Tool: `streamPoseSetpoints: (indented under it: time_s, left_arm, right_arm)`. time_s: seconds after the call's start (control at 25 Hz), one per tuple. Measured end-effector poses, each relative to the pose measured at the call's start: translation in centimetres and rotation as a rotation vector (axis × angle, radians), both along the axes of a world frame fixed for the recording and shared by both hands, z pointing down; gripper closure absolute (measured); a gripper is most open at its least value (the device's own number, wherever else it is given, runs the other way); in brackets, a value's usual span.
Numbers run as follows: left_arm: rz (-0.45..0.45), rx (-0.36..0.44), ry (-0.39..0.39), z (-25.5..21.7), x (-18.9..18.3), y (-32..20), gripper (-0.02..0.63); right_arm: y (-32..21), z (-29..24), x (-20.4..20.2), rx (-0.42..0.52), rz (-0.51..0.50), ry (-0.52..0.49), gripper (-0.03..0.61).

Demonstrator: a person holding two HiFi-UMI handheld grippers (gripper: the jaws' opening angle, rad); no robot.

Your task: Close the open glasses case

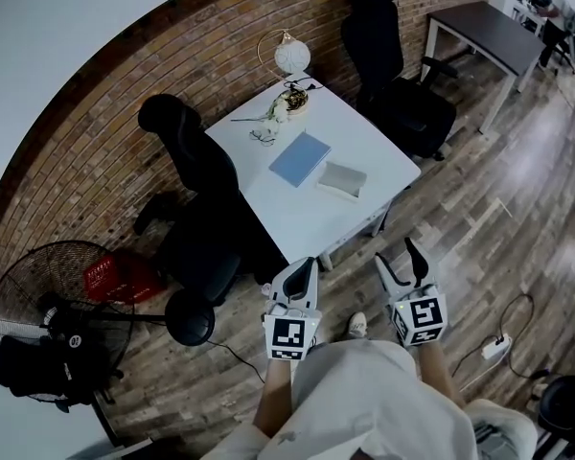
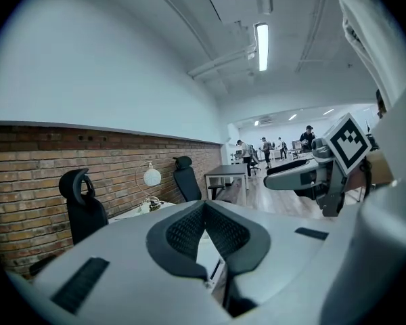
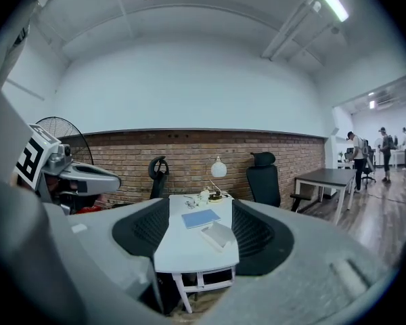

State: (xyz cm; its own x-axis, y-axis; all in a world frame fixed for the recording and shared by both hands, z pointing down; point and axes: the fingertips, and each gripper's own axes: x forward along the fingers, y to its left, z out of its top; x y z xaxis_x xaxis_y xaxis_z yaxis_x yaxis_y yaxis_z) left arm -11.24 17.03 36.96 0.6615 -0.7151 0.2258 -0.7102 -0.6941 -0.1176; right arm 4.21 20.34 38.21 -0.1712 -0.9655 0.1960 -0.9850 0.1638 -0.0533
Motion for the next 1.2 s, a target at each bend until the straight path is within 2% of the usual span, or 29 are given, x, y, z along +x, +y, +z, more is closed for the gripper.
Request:
streamPoseSetpoints:
  time_s: [0.76,1.2]
  left_arm:
    - [-0.016,0.015,-0.061,-0.4,3.3,-1.7,0.609]
    - [0.016,0.029,-0.043,-0.5,5.2,-4.2,0.609]
  right_arm:
    - [-2.2,0.5,4.0,0.009,-0.005,-0.061,0.288]
    - [-4.1,0.1,4.9,0.021,0.007,-0.052,0.288]
